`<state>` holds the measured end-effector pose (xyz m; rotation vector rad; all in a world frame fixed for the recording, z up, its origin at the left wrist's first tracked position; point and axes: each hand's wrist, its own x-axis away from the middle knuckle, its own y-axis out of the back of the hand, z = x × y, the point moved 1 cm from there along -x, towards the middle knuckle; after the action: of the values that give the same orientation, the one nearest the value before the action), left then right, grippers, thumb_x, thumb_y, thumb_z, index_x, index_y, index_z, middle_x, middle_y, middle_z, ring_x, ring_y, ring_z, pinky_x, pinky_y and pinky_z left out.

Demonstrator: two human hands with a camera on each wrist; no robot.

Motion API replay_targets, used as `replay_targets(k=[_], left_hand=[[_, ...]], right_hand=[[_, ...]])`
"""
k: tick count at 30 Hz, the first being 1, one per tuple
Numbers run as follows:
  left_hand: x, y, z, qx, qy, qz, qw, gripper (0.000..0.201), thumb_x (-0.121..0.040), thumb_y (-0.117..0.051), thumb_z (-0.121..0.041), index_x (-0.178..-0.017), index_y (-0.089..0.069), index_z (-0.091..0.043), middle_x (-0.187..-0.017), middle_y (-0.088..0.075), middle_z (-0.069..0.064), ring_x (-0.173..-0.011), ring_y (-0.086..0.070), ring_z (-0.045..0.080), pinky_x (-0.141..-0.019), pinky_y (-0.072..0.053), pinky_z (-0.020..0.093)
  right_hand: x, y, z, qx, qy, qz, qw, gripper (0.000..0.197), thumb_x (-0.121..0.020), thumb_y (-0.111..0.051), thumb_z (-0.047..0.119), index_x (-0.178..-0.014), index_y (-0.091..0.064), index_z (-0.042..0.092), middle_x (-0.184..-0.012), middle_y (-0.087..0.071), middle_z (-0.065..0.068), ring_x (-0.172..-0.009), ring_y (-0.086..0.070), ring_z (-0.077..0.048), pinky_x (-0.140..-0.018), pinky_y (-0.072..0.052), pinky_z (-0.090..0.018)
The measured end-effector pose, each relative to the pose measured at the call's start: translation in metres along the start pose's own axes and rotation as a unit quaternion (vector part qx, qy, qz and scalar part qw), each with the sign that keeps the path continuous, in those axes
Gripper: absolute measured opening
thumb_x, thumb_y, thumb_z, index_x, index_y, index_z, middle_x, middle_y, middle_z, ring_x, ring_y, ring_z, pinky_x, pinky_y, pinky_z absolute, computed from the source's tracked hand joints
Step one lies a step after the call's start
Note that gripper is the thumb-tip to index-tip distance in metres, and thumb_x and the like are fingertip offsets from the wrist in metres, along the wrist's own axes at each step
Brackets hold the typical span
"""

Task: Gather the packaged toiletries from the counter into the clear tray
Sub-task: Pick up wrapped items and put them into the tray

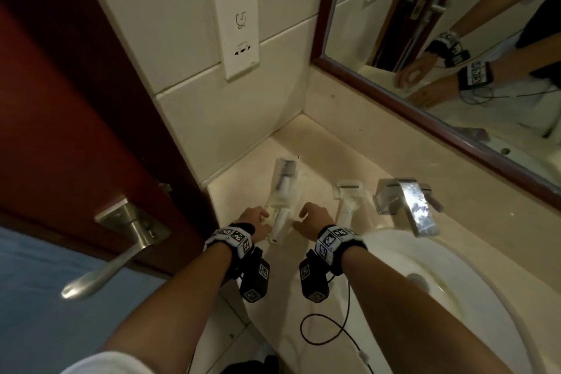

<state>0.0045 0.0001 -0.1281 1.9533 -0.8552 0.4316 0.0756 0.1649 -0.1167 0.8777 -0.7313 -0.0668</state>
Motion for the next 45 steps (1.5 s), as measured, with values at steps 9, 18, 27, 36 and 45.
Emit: replay_targets(k=[9,18,27,36,45], left_hand=[[-0.015,-0.006,0.001,0.092,0.007,-0.047,0.995,0.034,-0.085,-0.061,-0.016,-0.118,-0.057,-0.009,-0.122,-0.058,0.014,-0.108,-0.058,0.029,-0.083,-0.045,0.027],[-0.024,-0.013,-0.005,0.225,0.047,-0.032,0.973,0.032,-0.083,-0.062,-0.011,-0.114,-0.056,-0.007,-0.115,-0.063,0.017,-0.104,-0.062,0.035,-0.087,-0.054,0.040],[-0.029,-0.020,-0.014,0.245,0.028,-0.003,0.969,0.033,-0.085,-0.060,-0.001,-0.116,-0.060,0.009,-0.107,-0.066,0.026,-0.092,-0.062,0.029,-0.091,-0.052,0.040],[-0.022,-0.024,-0.014,0.207,0.023,0.012,0.978,0.027,-0.086,-0.058,-0.008,-0.111,-0.065,0.000,-0.098,-0.067,0.024,-0.083,-0.064,0.034,-0.079,-0.054,0.036],[-0.010,-0.022,-0.028,0.082,0.074,-0.030,0.993,0.020,-0.087,-0.058,-0.018,-0.069,-0.049,-0.018,-0.084,-0.053,0.012,-0.078,-0.051,0.024,-0.072,-0.042,0.025]], right_hand=[[-0.011,-0.010,0.011,-0.072,-0.018,-0.025,0.997,0.037,-0.088,-0.061,0.035,-0.112,-0.054,0.008,-0.117,-0.058,-0.014,-0.102,-0.059,-0.030,-0.076,-0.047,-0.034],[-0.017,-0.013,0.016,-0.146,-0.064,-0.042,0.986,0.053,-0.080,-0.072,0.040,-0.115,-0.053,0.006,-0.119,-0.058,-0.014,-0.104,-0.061,-0.029,-0.085,-0.054,-0.038],[-0.018,-0.015,0.015,-0.157,-0.090,-0.022,0.983,0.038,-0.077,-0.076,0.041,-0.087,-0.064,0.006,-0.090,-0.066,-0.012,-0.082,-0.063,-0.025,-0.075,-0.055,-0.033],[-0.011,-0.010,0.007,-0.133,-0.082,0.001,0.988,0.026,-0.084,-0.067,0.025,-0.070,-0.067,0.003,-0.073,-0.065,-0.014,-0.068,-0.059,-0.020,-0.063,-0.046,-0.027],[0.015,0.030,-0.027,-0.109,-0.069,-0.078,0.989,0.039,-0.086,-0.058,0.028,-0.064,-0.067,-0.003,-0.067,-0.071,-0.017,-0.064,-0.067,-0.028,-0.068,-0.057,-0.035]])
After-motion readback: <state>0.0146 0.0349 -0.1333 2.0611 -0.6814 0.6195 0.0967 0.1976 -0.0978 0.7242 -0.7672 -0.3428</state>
